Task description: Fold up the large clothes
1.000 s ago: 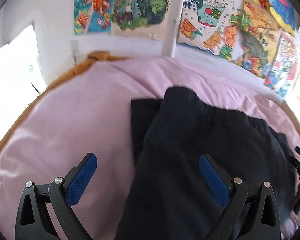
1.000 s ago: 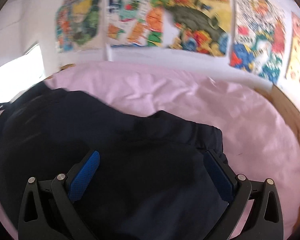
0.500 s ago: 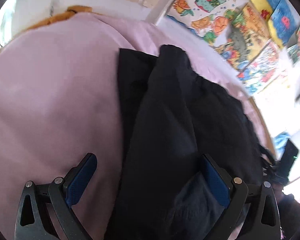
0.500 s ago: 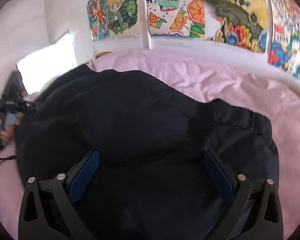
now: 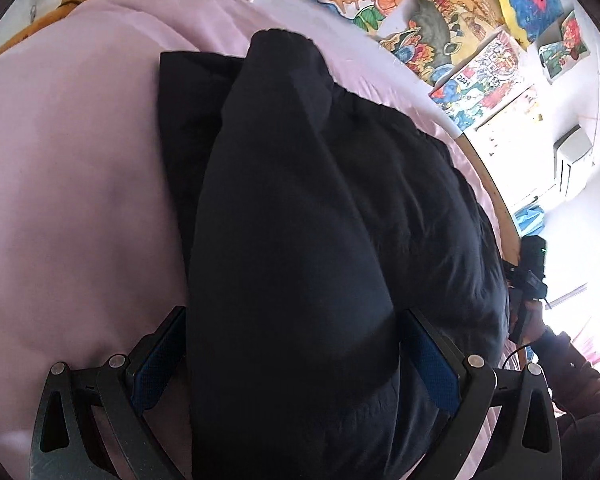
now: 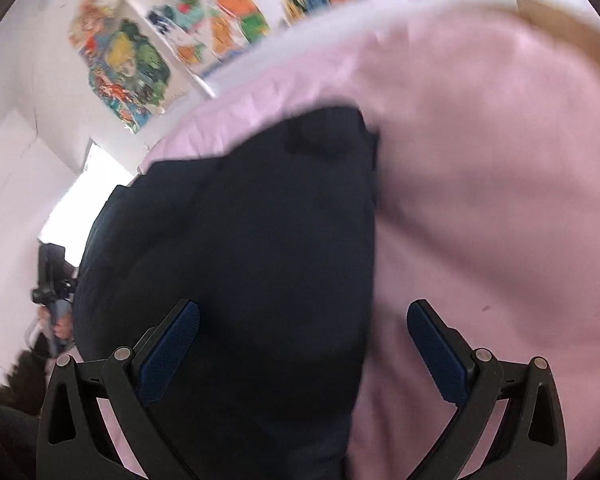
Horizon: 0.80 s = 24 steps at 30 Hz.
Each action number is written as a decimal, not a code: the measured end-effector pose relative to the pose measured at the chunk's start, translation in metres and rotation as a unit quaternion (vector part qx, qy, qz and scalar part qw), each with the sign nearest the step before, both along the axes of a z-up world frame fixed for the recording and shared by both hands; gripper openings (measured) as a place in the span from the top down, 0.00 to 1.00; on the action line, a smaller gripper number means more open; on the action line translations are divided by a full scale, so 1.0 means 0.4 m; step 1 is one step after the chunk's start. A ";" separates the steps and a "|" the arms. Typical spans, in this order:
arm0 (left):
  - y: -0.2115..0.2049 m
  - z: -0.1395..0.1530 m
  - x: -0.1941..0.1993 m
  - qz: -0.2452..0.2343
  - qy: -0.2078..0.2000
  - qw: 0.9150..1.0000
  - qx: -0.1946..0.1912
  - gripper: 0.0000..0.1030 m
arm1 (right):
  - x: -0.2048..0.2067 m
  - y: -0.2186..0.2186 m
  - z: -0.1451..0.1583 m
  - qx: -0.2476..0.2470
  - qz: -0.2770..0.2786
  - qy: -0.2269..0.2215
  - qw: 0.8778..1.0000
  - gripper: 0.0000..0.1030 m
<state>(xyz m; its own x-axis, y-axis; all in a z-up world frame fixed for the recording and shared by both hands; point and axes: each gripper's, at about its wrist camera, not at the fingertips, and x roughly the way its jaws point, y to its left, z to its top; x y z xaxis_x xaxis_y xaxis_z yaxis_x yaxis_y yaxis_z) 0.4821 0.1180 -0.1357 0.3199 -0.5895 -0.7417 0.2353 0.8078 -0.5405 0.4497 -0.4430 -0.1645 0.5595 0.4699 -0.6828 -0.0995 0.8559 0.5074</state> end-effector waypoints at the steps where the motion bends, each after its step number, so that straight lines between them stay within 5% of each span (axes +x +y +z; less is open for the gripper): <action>1: -0.001 -0.005 0.000 0.001 0.003 1.000 -0.003 0.00 | 0.022 -0.003 -0.027 0.014 0.018 0.011 1.000 0.01; 10: 0.011 -0.039 0.015 -0.005 0.026 0.999 -0.031 0.00 | 0.136 0.033 -0.122 0.115 0.076 0.011 0.990 0.01; 24: -0.018 -0.038 0.026 -0.027 0.035 0.998 -0.034 0.02 | 0.122 0.078 -0.140 0.128 0.079 0.029 0.988 0.01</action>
<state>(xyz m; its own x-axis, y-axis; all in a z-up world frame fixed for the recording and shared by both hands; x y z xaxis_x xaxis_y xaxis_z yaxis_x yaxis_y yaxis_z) 0.4924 0.1109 -0.1509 0.2344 -0.6546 -0.7187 0.2366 0.7555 -0.6109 0.4985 -0.4117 -0.2206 0.4294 0.7099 -0.5583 -0.1860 0.6745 0.7145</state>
